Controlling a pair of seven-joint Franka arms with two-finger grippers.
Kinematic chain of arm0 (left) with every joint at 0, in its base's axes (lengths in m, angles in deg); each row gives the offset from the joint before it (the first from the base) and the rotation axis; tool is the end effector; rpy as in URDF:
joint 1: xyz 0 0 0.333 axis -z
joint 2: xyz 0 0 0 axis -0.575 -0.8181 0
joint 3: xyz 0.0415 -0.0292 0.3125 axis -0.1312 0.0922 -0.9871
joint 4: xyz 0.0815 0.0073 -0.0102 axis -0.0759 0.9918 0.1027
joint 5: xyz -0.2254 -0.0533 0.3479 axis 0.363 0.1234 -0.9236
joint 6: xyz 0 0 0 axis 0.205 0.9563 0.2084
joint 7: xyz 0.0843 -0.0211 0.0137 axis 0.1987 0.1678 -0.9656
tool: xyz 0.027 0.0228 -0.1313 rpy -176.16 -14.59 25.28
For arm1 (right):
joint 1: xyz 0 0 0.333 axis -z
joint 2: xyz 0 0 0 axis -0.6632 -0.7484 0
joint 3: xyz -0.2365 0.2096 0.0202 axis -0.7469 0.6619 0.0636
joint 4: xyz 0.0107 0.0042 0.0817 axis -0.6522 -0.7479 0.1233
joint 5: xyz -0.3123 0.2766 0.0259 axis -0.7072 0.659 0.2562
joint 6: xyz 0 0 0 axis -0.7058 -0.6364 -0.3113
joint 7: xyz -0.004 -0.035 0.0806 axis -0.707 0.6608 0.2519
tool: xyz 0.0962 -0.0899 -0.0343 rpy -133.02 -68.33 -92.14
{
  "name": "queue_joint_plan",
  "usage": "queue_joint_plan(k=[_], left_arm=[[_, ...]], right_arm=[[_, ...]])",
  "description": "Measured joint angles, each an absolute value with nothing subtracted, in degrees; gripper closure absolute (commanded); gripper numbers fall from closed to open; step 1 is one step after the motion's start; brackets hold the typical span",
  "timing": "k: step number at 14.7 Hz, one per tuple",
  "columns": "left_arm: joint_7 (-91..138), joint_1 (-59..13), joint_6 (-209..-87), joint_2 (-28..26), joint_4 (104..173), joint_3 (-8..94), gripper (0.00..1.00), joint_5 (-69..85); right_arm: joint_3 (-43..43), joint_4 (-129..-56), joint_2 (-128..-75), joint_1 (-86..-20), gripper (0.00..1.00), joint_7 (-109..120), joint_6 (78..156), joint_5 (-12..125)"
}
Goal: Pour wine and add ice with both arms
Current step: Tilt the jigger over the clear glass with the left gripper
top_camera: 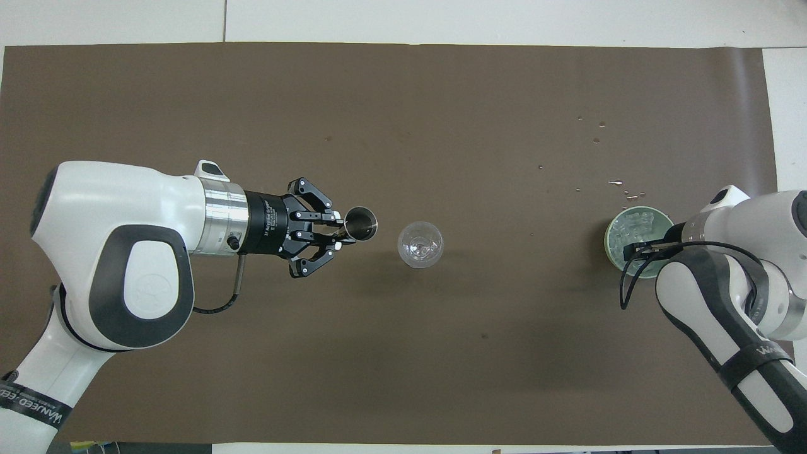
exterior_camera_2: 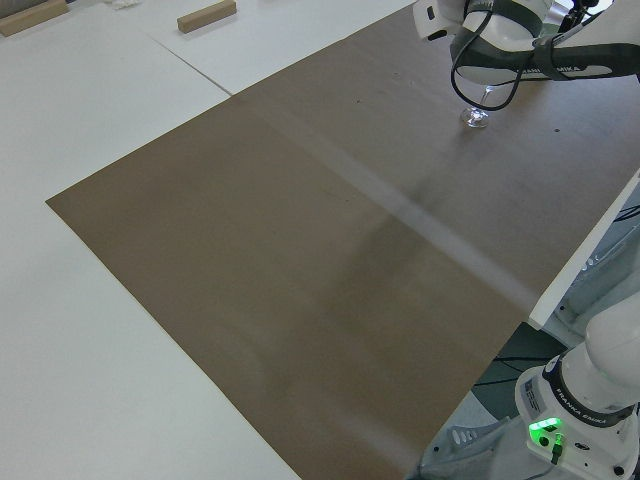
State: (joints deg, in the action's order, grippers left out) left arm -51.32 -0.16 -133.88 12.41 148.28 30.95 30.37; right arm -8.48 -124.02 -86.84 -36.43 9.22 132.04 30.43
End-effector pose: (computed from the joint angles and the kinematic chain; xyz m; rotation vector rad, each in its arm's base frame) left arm 0.5037 -0.2981 0.4427 1.8206 1.7952 -0.7381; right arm 0.5068 -0.0545 0.2716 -3.0771 -0.0614 0.0792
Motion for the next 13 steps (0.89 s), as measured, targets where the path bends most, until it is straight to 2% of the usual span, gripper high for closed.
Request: queue_joint_plan(k=[3, 13], left_arm=[[-57.63, -0.12, -137.2, 12.28, 148.27, 35.49, 1.0, 22.26], [-74.38, 1.87, -141.1, 10.5, 144.69, 38.89, 1.0, -2.0]], right_arm=[[-8.48, -124.16, -86.84, -36.43, 0.51, 9.22, 132.35, 30.44], [-8.48, -124.17, -86.84, -36.43, 0.51, 9.22, 132.5, 30.46]])
